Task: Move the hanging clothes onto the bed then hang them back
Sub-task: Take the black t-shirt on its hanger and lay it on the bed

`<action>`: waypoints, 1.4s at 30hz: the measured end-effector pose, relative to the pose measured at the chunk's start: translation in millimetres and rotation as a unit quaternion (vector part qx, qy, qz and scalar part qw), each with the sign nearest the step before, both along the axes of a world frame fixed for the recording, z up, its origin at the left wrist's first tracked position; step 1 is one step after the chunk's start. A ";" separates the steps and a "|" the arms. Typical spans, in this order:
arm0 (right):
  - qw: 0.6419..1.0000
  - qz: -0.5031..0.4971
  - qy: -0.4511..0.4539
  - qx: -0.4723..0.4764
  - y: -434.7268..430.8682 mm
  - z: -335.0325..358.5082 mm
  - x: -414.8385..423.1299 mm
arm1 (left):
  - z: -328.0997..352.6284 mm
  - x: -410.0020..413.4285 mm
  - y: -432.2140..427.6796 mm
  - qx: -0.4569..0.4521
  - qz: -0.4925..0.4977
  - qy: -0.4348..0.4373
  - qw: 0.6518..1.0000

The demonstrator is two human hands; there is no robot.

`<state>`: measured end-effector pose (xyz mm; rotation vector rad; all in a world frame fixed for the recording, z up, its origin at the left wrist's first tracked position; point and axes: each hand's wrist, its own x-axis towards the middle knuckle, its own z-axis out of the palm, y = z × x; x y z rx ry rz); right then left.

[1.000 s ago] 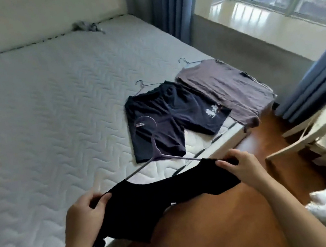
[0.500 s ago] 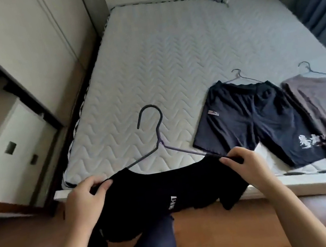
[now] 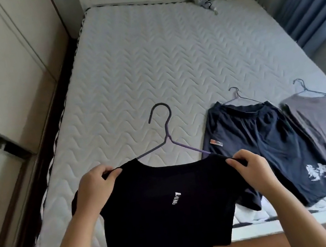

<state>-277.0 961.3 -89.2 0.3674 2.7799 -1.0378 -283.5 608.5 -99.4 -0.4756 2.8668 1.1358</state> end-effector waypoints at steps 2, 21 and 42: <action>1.000 0.003 -0.019 0.016 7.6 -9.5 -13.5 | -13.9 -25.6 4.6 0.002 -0.012 -0.004 1.000; 0.980 -0.013 -0.170 0.106 81.0 -175.8 -233.0 | -174.3 -234.9 66.3 -0.138 -0.101 -0.158 0.973; 0.957 -0.120 0.063 0.256 93.6 -410.0 -440.4 | -378.9 -470.1 84.2 0.081 -0.036 -0.176 0.980</action>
